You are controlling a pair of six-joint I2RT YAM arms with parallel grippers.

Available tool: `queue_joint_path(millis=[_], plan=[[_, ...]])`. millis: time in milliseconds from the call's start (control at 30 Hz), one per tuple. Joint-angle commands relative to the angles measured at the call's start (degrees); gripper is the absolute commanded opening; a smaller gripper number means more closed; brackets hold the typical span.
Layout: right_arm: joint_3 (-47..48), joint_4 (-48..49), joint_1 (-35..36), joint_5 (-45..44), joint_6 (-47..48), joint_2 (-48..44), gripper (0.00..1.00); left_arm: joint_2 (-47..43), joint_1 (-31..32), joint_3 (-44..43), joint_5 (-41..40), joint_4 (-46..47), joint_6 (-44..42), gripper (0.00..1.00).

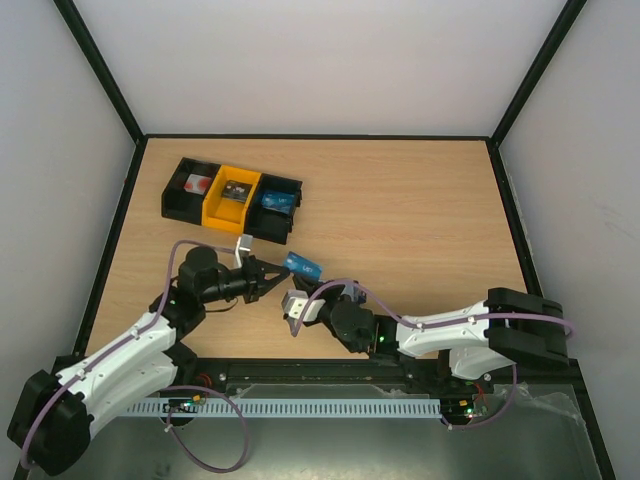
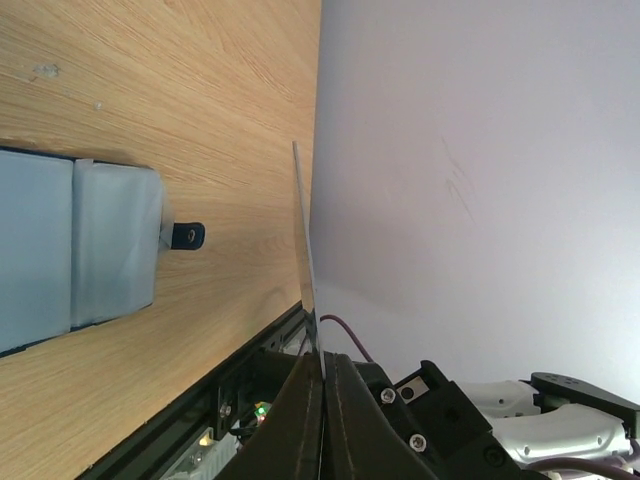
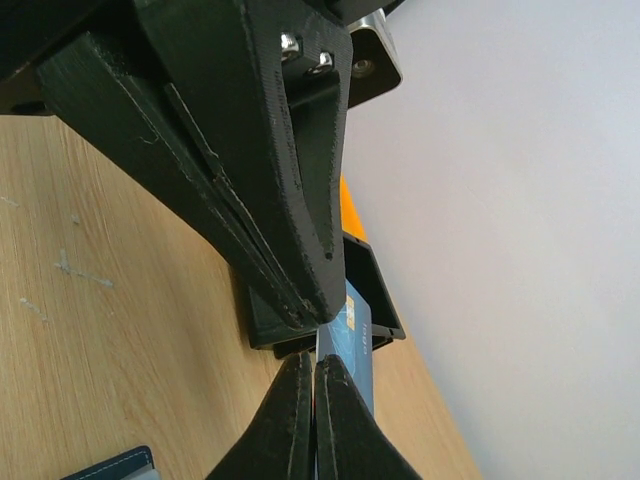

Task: Take the credit cards out of the card holder

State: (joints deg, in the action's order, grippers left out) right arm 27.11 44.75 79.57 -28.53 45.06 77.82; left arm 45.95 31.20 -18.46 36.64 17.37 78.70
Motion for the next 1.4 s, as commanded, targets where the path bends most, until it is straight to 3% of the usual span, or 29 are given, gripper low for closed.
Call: queue_joint_path(millis=[0, 133, 200, 400, 700, 800, 1033, 1367], plan=[[-1.21, 4.41, 0.98, -0.79, 2.02, 0.93, 0.02, -1.94, -0.31, 0.70, -0.30, 0.01, 0.26, 0.03], [-1.78, 5.33, 1.15, -1.00, 1.85, 0.53, 0.02, -2.55, -0.31, 0.62, -0.55, -0.32, -1.45, 0.03], [-1.82, 4.76, 1.23, -1.01, 0.50, -0.29, 0.07, -3.07, -0.27, 0.97, -1.06, -0.02, -2.67, 0.03], [-1.35, -6.19, 1.27, 0.76, -13.10, -7.27, 0.36, -4.81, -0.50, 2.79, -3.18, 2.21, -5.50, 0.03], [-3.41, -18.60, 1.22, 6.29, -42.09, -23.62, 0.75, -4.69, -3.35, 2.52, -4.52, -0.60, -15.98, 0.03], [-4.34, -20.50, 1.25, 6.41, -51.36, -26.75, 0.99, -5.62, -5.08, 1.40, -5.48, -3.64, -19.53, 0.03], [-4.79, -28.03, 1.26, 4.71, -71.10, -30.03, 0.98, -5.38, -11.15, -3.07, -8.73, -9.88, -26.12, 0.03], [-6.70, -30.45, 1.24, 6.20, -75.29, -32.99, 0.98, 1.88, -17.68, -9.39, -12.44, -13.35, -32.88, 0.03]])
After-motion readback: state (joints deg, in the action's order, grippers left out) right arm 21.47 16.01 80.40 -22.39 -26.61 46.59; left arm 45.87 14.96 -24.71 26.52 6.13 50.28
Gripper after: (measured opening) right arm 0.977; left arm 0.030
